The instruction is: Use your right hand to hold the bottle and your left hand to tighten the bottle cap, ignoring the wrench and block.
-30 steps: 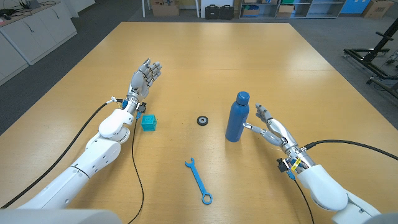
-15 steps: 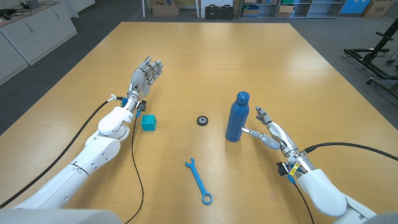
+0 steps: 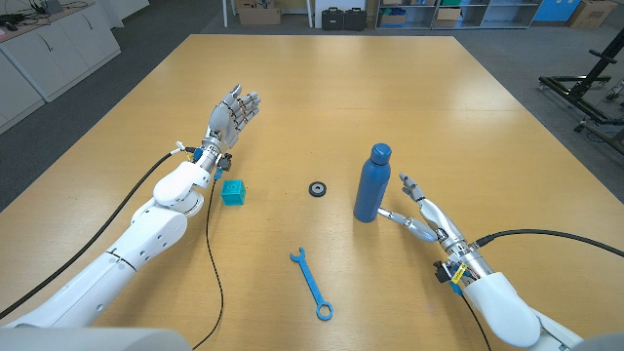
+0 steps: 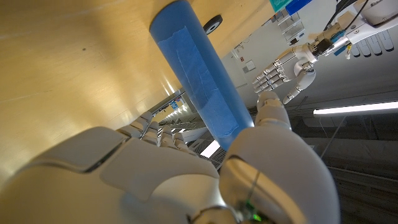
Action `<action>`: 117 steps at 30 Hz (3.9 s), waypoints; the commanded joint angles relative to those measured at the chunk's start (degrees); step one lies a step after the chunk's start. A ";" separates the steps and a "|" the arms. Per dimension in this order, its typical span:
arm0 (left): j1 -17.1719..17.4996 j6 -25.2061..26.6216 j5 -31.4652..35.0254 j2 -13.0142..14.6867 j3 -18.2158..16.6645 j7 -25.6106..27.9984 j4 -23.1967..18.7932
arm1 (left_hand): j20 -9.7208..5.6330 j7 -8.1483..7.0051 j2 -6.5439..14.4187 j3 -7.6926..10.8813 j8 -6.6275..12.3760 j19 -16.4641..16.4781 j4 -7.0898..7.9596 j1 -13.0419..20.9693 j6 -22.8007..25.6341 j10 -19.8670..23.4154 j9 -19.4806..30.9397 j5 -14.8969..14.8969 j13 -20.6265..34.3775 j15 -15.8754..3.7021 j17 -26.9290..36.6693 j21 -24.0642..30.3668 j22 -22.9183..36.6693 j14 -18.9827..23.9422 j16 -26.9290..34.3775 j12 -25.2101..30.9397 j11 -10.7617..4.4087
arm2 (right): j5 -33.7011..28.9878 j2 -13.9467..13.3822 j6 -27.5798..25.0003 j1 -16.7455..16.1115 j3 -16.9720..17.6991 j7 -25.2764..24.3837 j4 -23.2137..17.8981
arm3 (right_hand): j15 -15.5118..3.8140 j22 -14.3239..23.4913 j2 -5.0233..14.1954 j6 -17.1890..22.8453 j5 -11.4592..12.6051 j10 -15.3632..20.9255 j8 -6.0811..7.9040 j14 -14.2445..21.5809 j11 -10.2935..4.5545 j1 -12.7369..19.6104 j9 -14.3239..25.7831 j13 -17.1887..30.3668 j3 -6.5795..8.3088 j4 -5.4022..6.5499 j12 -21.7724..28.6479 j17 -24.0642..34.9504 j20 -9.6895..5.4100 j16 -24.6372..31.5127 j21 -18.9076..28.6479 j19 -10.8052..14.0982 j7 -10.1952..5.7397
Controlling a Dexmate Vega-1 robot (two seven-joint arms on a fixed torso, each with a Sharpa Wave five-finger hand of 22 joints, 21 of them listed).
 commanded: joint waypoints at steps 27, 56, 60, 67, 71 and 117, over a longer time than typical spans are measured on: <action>1.98 1.85 2.40 1.16 -0.92 3.77 -3.51 | -3.28 -0.15 0.61 0.46 -0.10 0.18 -0.11 0.10 0.81 0.84 0.24 0.07 0.14 -0.27 0.15 -0.06 0.12 0.78 0.02 -0.04 -0.10 | 1.33 -0.82 -0.05 14.60 -8.95 0.84 7.37 | 0.33 0.30 -0.17 -8.92 1.58 -4.42 1.32 -5.46 0.31 0.56 0.32 0.36 -0.86 -0.08 1.40 0.34 0.40 1.16 0.57 1.38 1.68; 0.91 4.11 2.89 1.02 -0.36 5.01 -3.37 | -3.14 -0.29 0.83 0.52 0.00 0.29 -0.04 0.07 1.49 1.17 0.25 0.09 0.14 -0.22 0.17 -0.07 0.13 1.11 0.01 -0.07 -0.38 | 4.82 -1.54 3.23 21.03 -16.31 0.84 13.09 | -0.02 0.26 -0.02 -7.14 2.23 -2.55 2.15 -3.69 -0.27 1.15 0.30 0.39 -1.18 -0.12 2.31 0.35 0.42 1.77 0.96 2.90 0.77; 1.60 3.95 2.83 1.08 -0.66 5.36 -3.59 | -3.12 -0.32 0.87 0.54 0.00 0.31 -0.03 0.08 1.53 1.18 0.25 0.10 0.14 -0.28 0.17 -0.07 0.14 1.14 0.01 -0.08 -0.35 | 5.14 -1.71 3.39 22.05 -17.24 1.51 13.41 | -0.02 0.26 0.00 -6.99 2.30 -2.30 2.20 -3.59 -0.43 1.19 0.30 0.39 -1.21 -0.11 2.42 0.35 0.43 1.79 1.00 3.07 0.70; 2.67 3.56 2.72 1.18 -1.11 5.66 -3.97 | -3.10 -0.36 0.98 0.58 0.07 0.33 -0.01 0.10 1.82 1.30 0.26 0.11 0.14 -0.30 0.17 -0.07 0.14 1.26 0.02 -0.07 -0.39 | 6.49 -2.64 2.89 23.87 -18.57 3.76 13.93 | -0.20 0.25 0.06 -6.47 2.45 -1.67 2.40 -3.06 -0.49 1.31 0.29 0.39 -1.30 -0.10 2.69 0.35 0.37 1.95 1.18 3.71 0.63; 3.42 3.53 2.58 1.33 -1.45 5.93 -4.31 | -3.11 -0.38 1.05 0.62 0.05 0.34 -0.01 0.12 1.83 1.33 0.26 0.12 0.14 -0.32 0.17 -0.08 0.14 1.36 0.03 -0.08 -0.35 | 7.71 -3.00 3.83 24.90 -19.39 5.10 14.96 | -0.32 0.24 0.11 -6.34 2.56 -1.86 2.44 -2.75 -0.68 1.45 0.29 0.39 -1.31 -0.13 2.62 0.35 0.30 2.04 1.36 4.30 0.50; 6.72 -0.87 4.12 -0.20 -2.83 7.19 -4.07 | -3.10 -0.62 1.52 0.86 -0.02 0.40 -0.04 0.30 2.44 1.73 0.28 0.12 0.15 -0.30 0.17 -0.14 0.14 1.84 -0.04 -0.19 -0.45 | 11.80 10.77 19.95 29.50 -22.20 -4.64 27.56 | -18.71 6.56 14.34 48.15 -8.23 56.65 25.86 59.46 -13.64 31.20 2.44 8.18 10.77 -1.01 24.47 6.39 -13.25 21.77 29.78 54.26 -9.98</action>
